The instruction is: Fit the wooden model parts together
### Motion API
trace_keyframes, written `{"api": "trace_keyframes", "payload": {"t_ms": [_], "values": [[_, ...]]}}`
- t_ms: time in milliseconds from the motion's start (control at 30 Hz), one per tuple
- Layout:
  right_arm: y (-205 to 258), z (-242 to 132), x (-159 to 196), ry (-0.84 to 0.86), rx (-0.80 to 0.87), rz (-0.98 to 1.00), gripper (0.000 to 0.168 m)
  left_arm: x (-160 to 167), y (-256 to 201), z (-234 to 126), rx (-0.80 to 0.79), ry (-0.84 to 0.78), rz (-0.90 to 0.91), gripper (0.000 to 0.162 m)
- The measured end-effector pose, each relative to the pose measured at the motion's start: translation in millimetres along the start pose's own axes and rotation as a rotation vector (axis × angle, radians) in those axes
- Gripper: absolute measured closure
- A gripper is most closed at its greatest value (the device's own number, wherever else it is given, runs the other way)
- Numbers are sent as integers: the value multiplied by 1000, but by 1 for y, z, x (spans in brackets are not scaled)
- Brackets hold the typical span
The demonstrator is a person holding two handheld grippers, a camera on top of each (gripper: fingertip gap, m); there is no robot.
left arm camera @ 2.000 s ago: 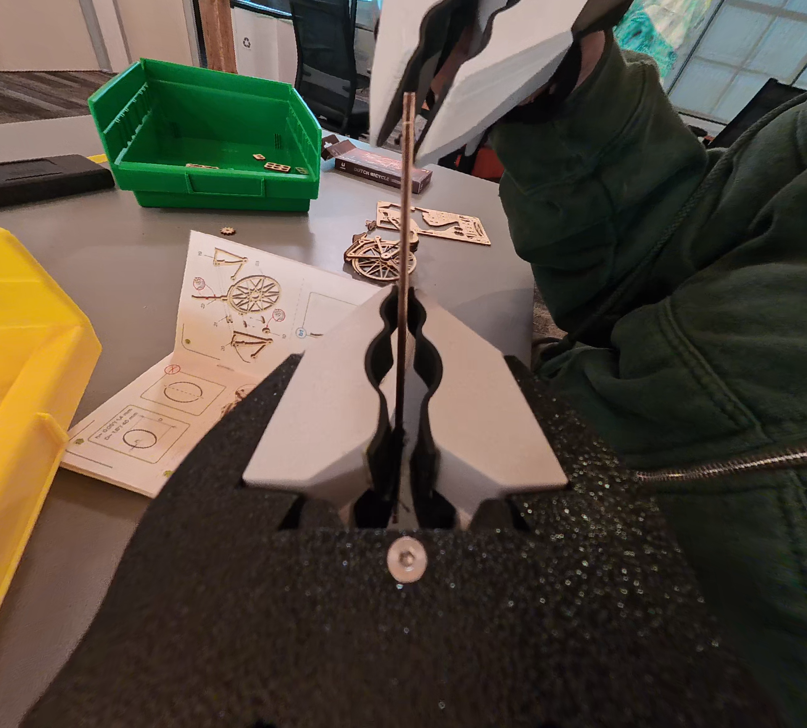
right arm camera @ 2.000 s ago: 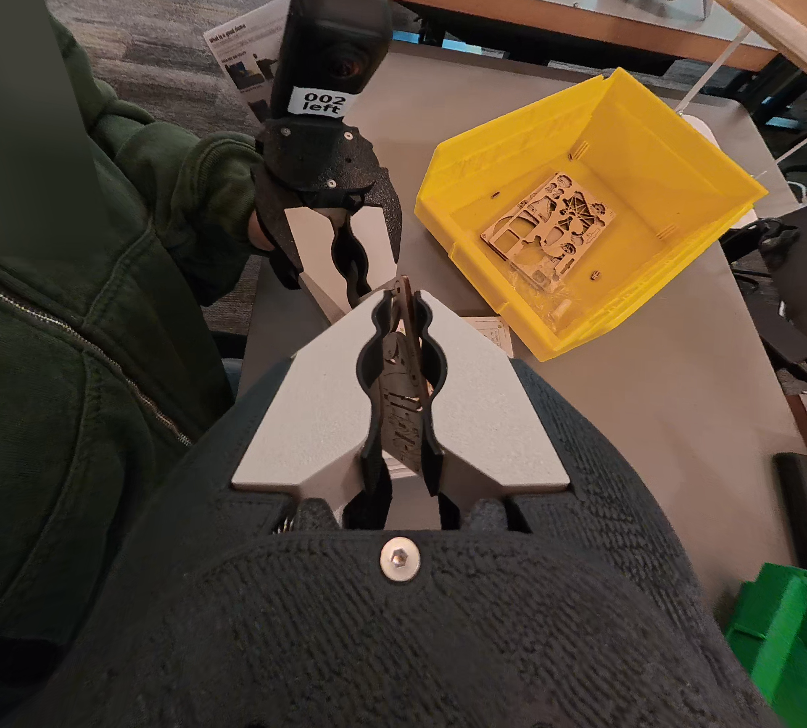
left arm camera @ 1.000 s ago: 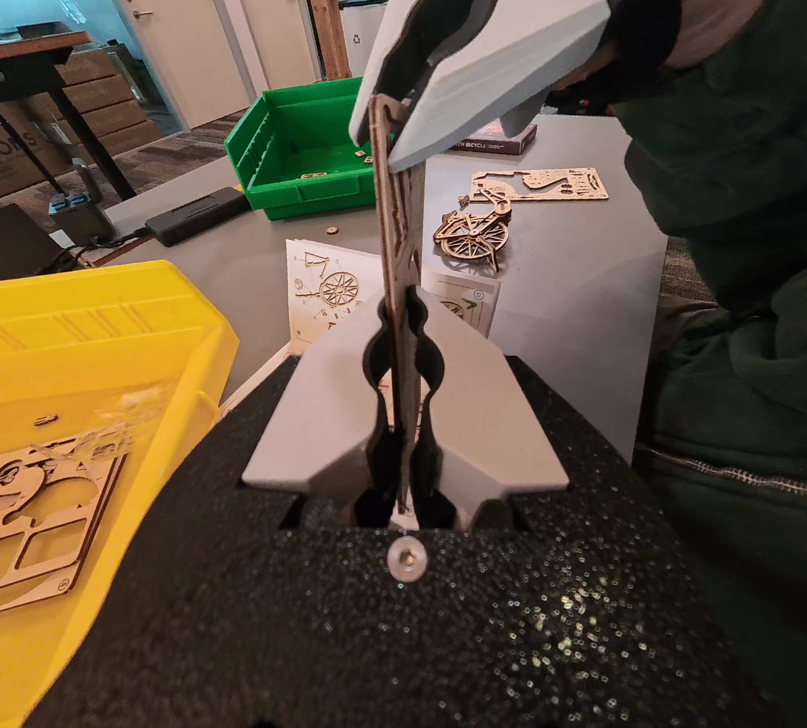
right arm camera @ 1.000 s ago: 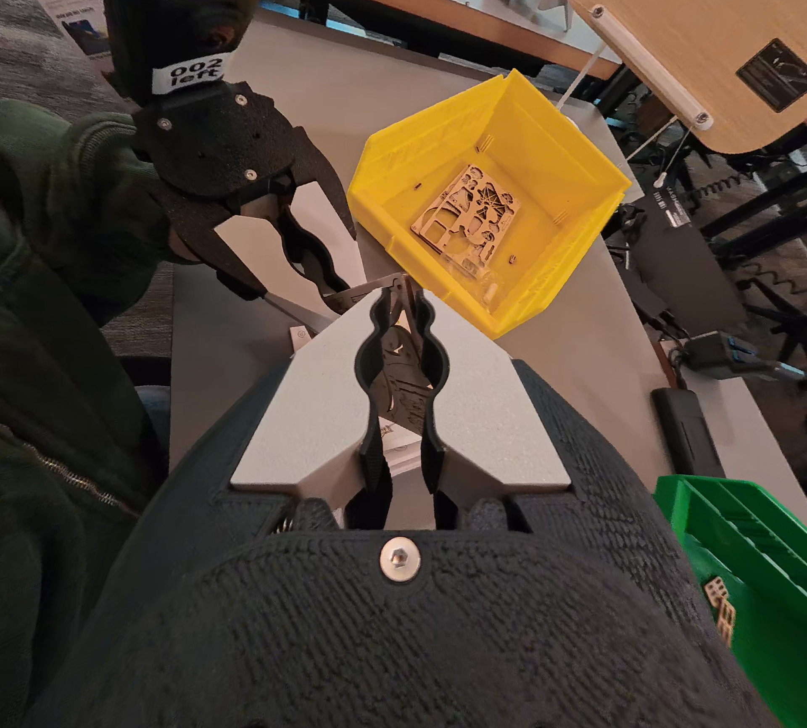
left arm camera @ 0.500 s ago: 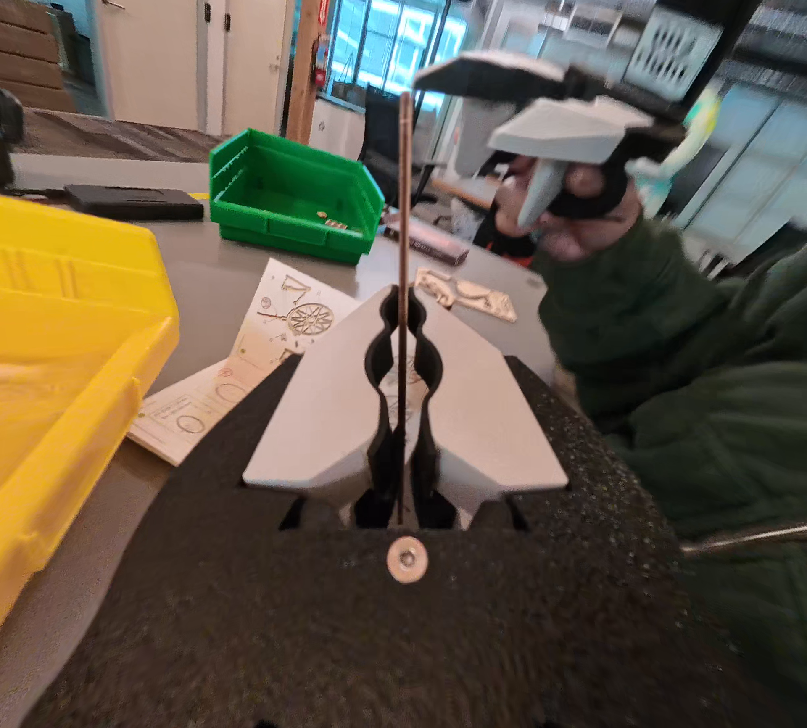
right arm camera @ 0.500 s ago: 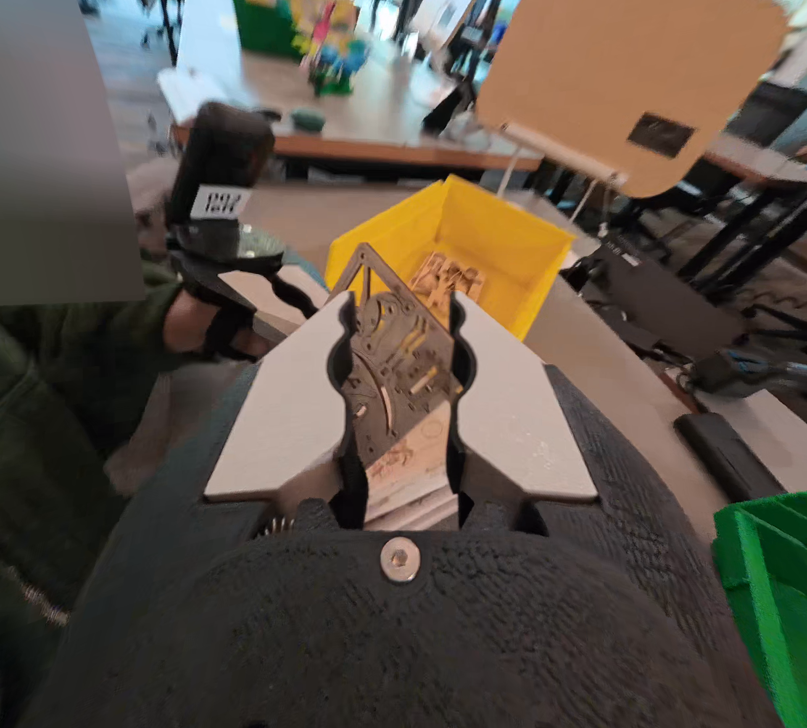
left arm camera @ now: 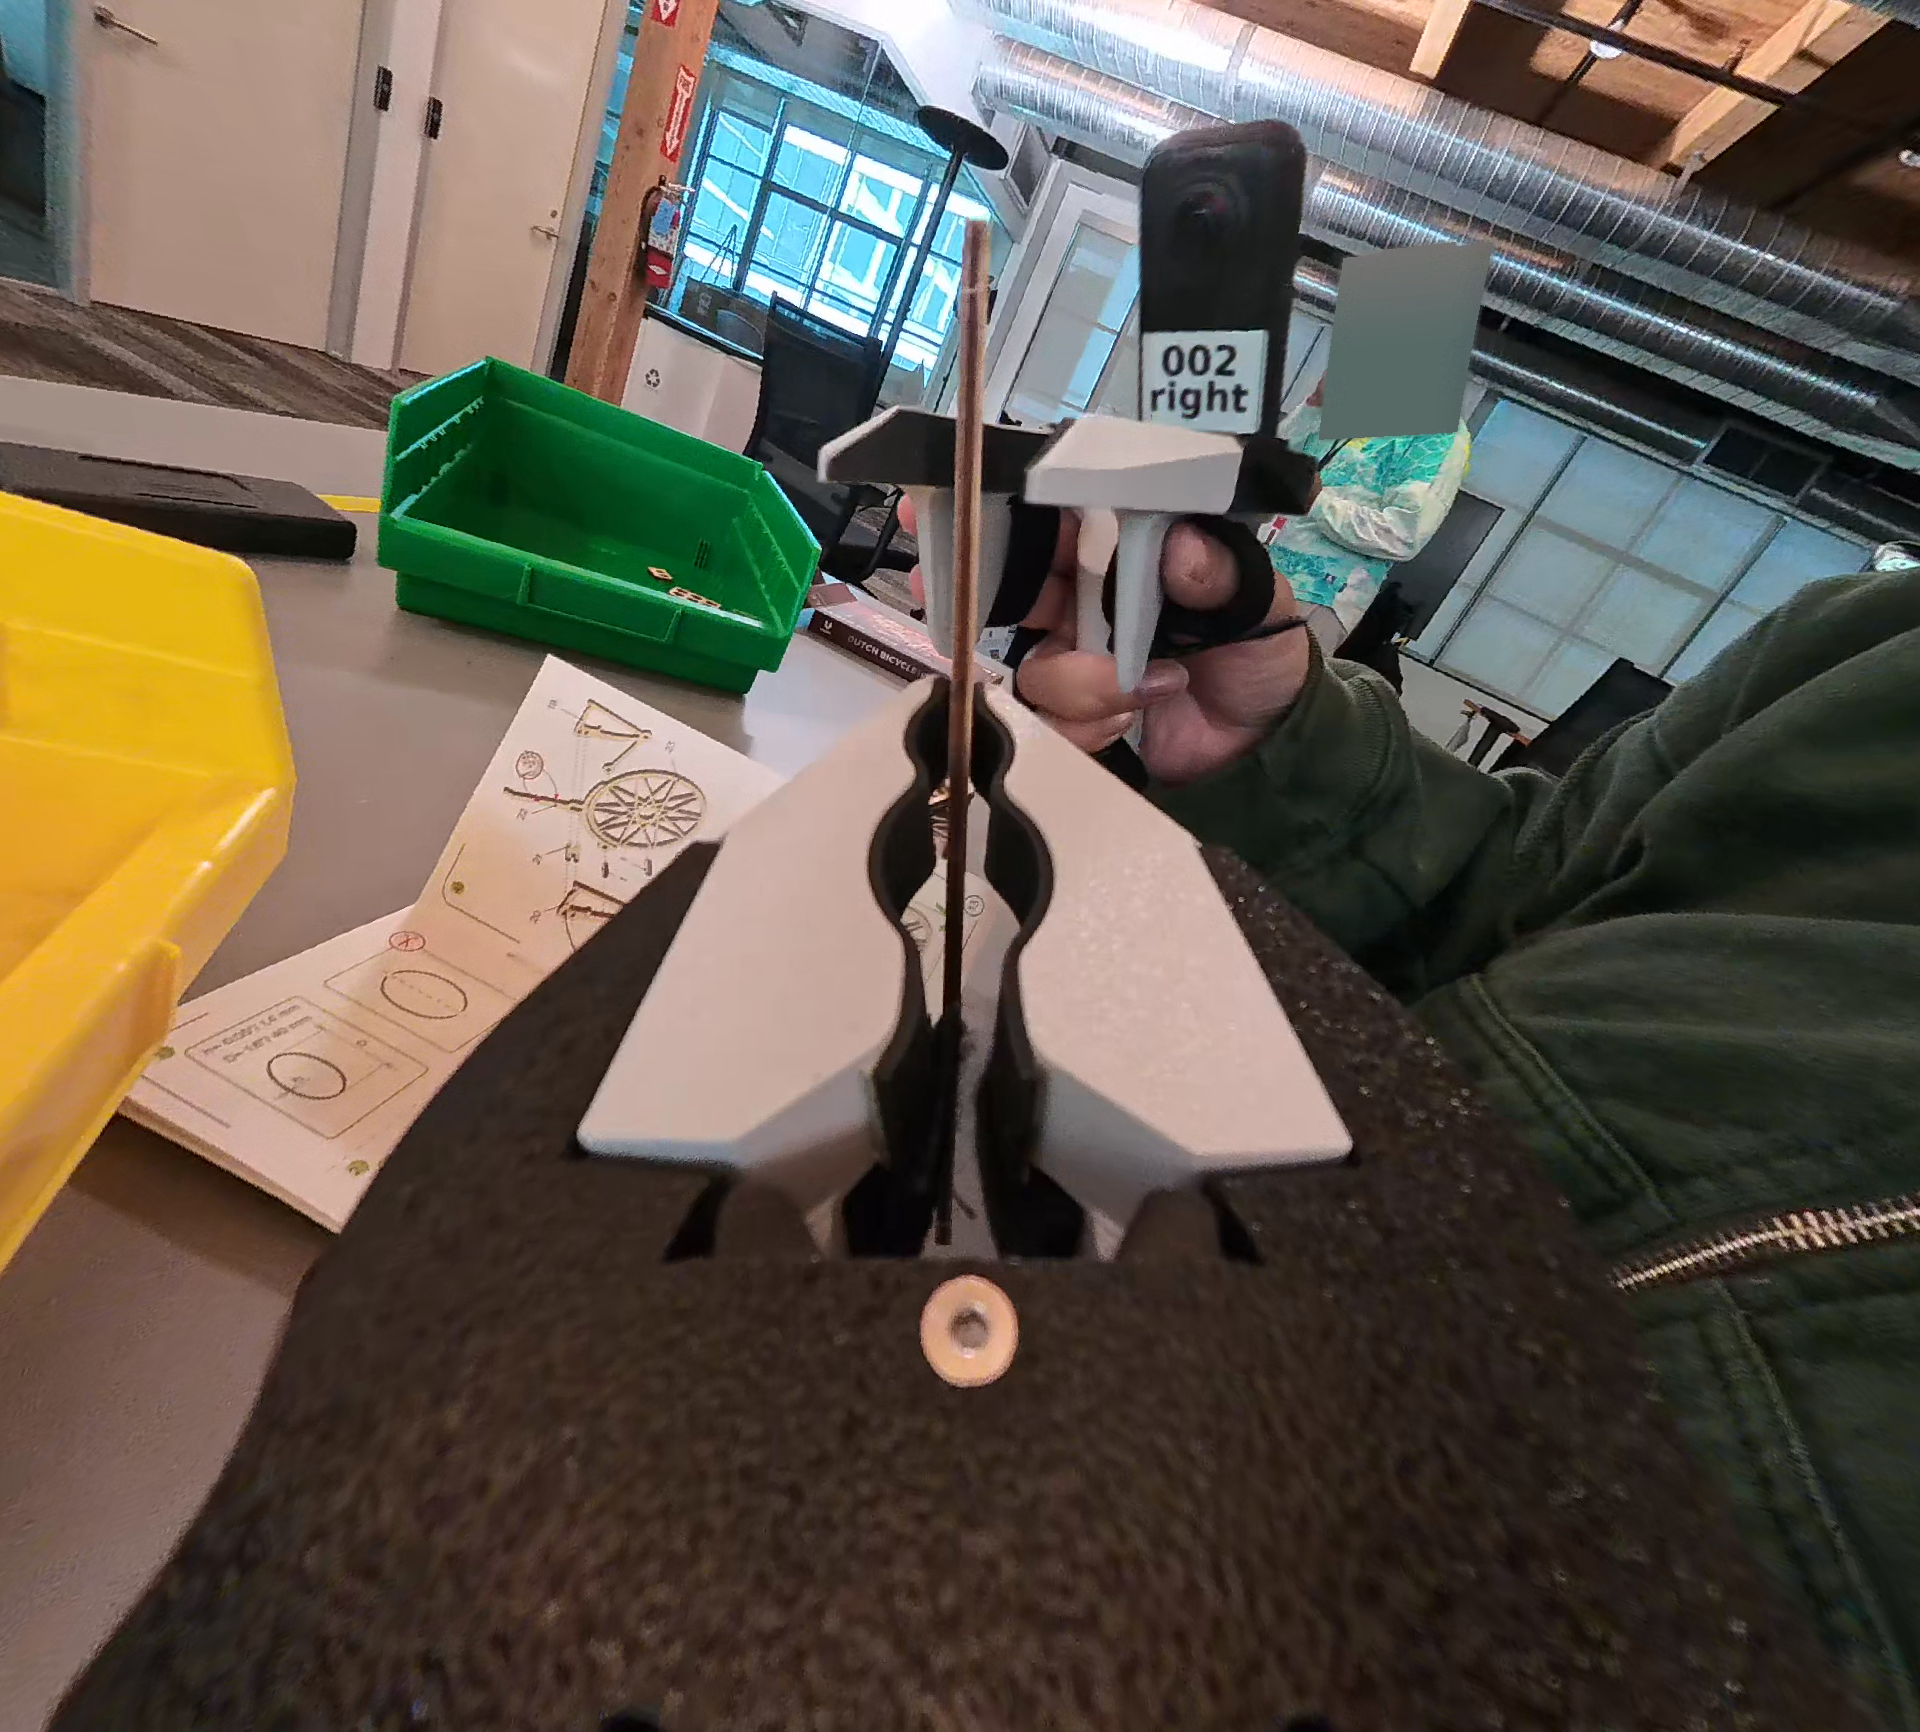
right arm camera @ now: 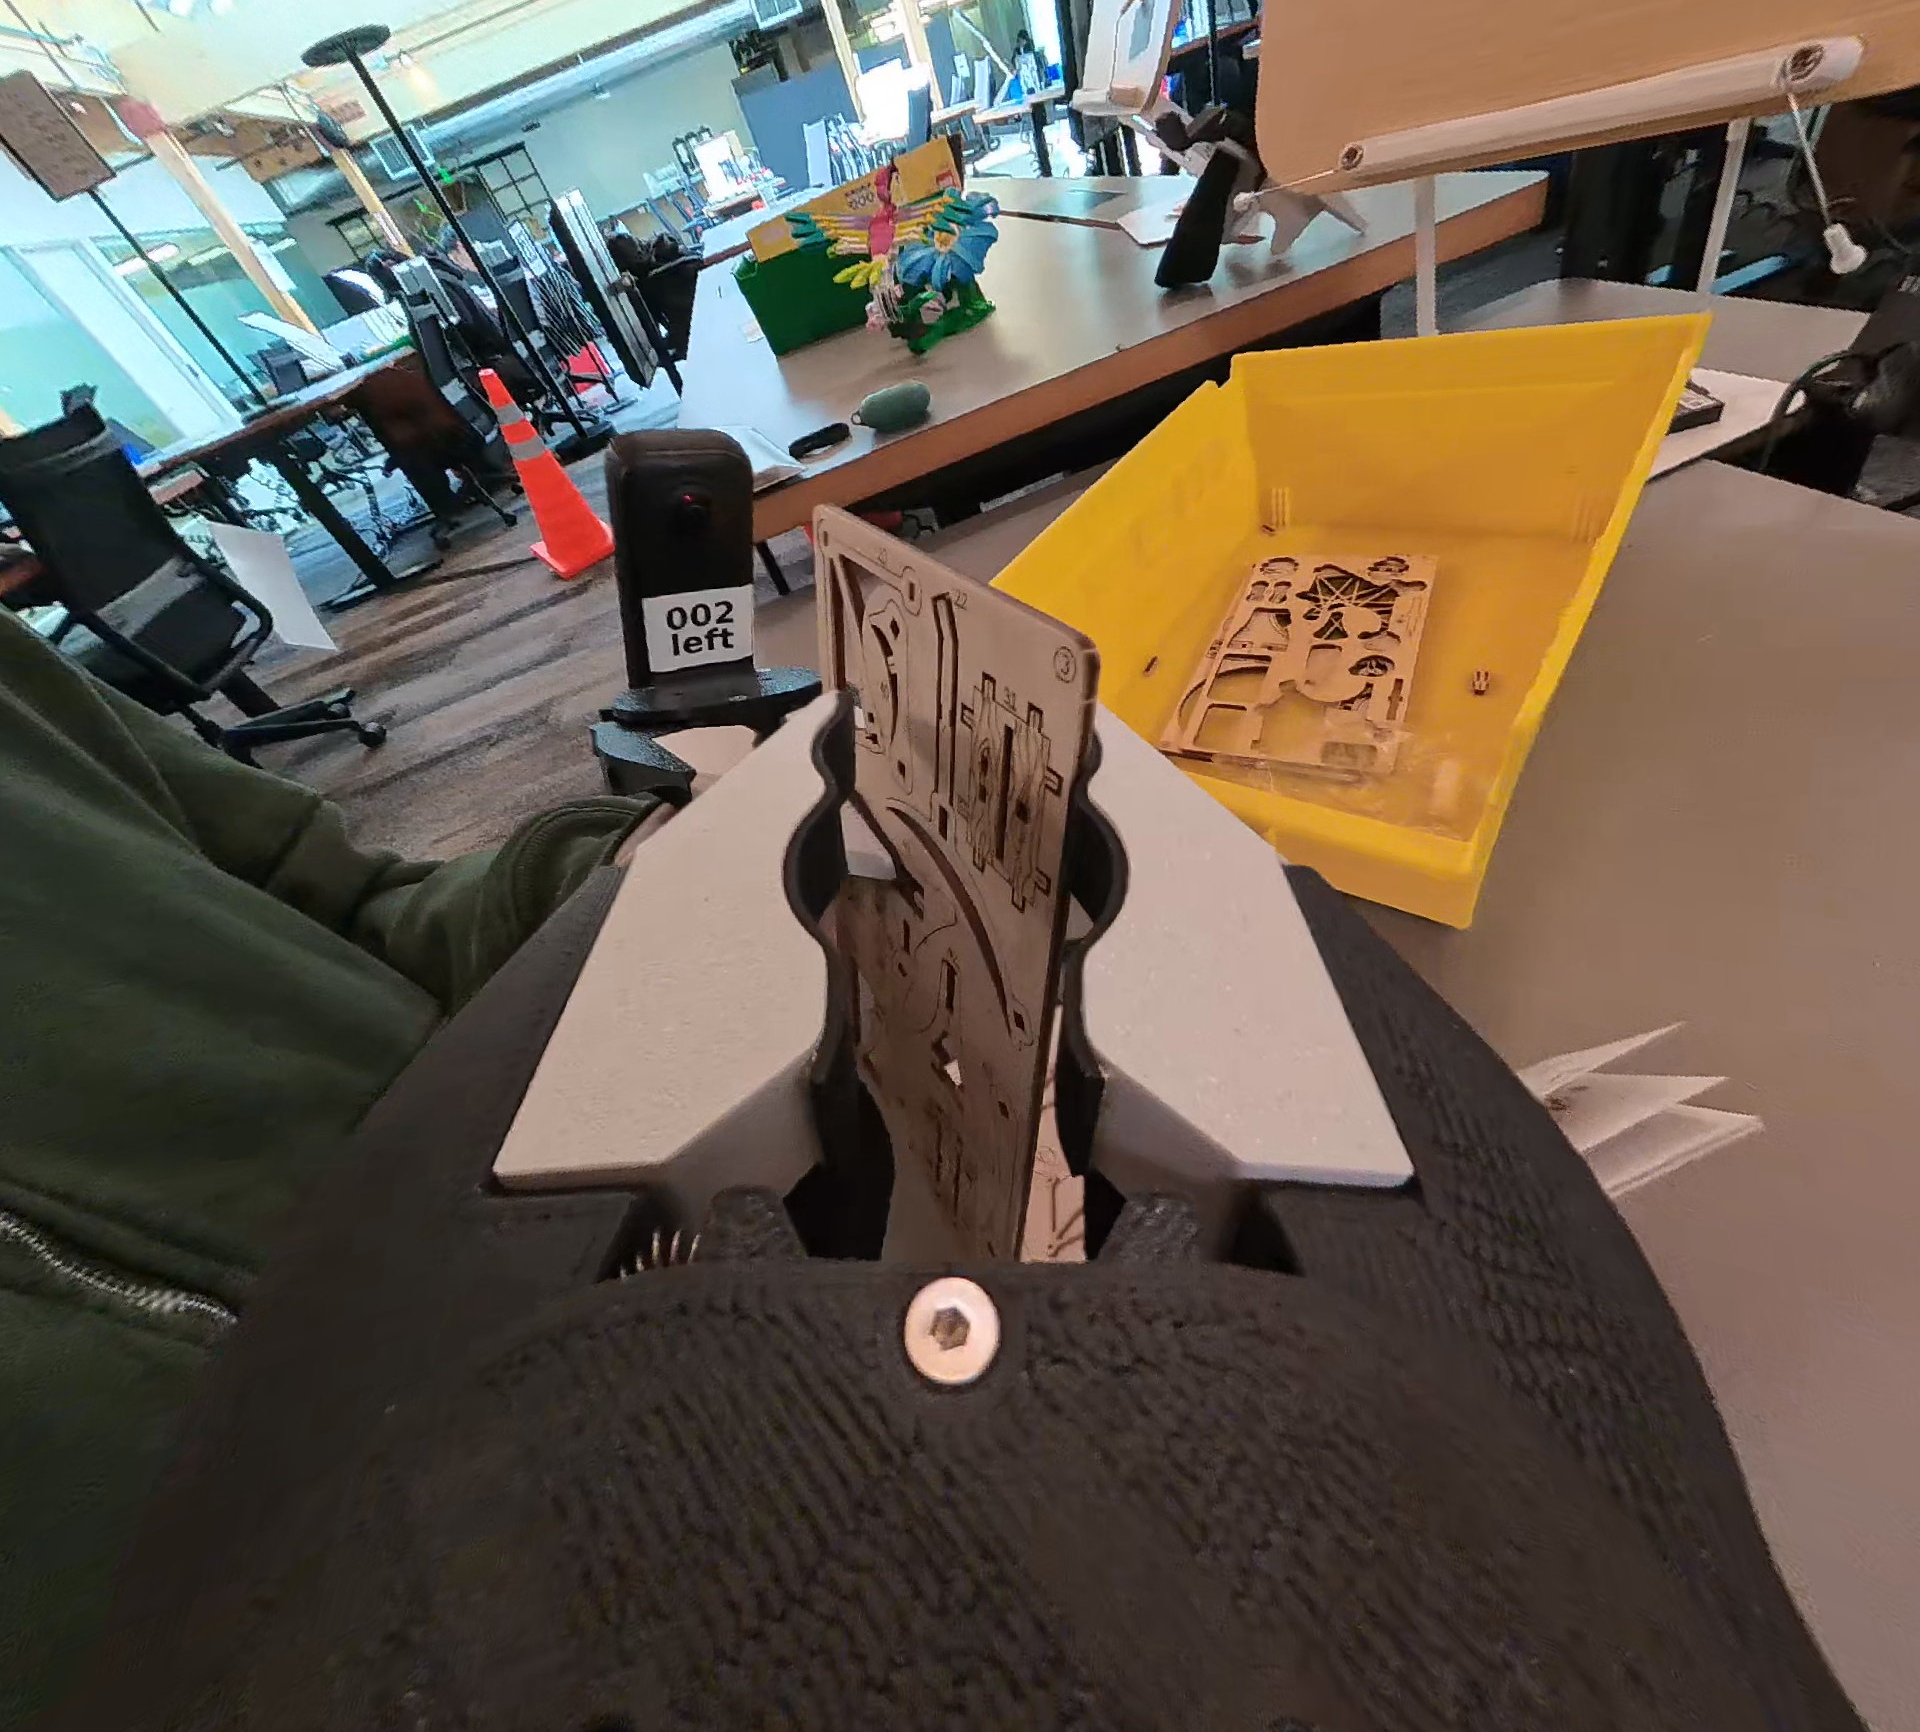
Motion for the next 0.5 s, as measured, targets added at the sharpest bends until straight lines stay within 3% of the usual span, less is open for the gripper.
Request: {"api": "trace_keyframes", "payload": {"t_ms": [500], "values": [[-7, 7, 6, 26, 131, -89, 112, 2, 0, 1, -22, 36, 18, 161]]}}
Point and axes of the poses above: each gripper's, where its closed fingertips meet, z out along the fingers, x out of its underside, y = z × x across the jaws, the point moved 8 cm from there along -z, back along the fingers, and after that the axes turned 13 degrees about z, right-handed, at the moved point
